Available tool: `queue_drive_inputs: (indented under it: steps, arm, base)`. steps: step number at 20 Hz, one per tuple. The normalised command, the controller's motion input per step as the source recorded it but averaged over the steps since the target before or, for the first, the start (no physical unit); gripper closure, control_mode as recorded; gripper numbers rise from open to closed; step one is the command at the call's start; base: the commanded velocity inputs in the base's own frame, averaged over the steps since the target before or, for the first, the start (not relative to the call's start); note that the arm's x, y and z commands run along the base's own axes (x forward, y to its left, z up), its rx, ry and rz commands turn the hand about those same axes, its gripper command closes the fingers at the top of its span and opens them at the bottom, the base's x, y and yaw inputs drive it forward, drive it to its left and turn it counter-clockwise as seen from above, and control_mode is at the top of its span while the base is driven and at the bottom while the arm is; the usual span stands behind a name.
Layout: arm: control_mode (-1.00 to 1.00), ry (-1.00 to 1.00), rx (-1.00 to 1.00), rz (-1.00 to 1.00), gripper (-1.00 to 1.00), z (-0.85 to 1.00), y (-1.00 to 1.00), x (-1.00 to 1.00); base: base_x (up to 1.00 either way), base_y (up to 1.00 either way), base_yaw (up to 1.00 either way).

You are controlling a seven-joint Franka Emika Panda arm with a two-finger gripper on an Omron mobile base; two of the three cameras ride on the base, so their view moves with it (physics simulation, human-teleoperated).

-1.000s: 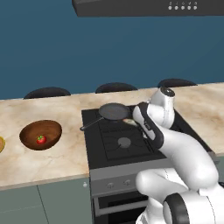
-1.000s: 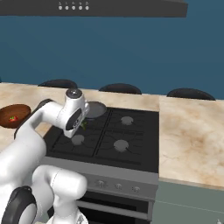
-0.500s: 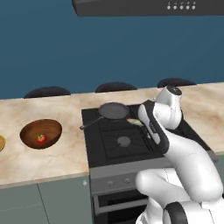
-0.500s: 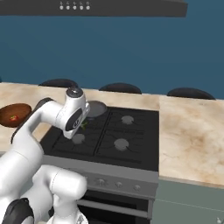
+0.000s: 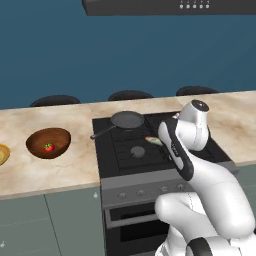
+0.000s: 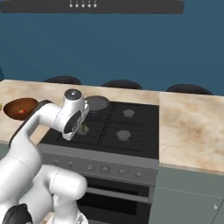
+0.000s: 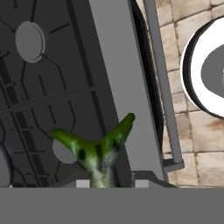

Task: Place the fish on the plate and place the tomato on the same plate.

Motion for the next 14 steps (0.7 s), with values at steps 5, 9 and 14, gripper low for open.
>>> queue_drive_inputs:
  steps: [5, 9, 14]
  arm:
    - [1.00, 0.00, 0.00, 0.00, 1.00, 0.00, 0.00, 0.00]
    - [1.00, 0.00, 0.00, 0.00, 1.00, 0.00, 0.00, 0.00]
    - [1.00, 0.00, 0.00, 0.00, 1.00, 0.00, 0.00, 0.00]
  base:
    - [0.00, 0.37, 0.00]
    - [0.00, 0.55, 0.00]
    - [0.00, 0.51, 0.00]
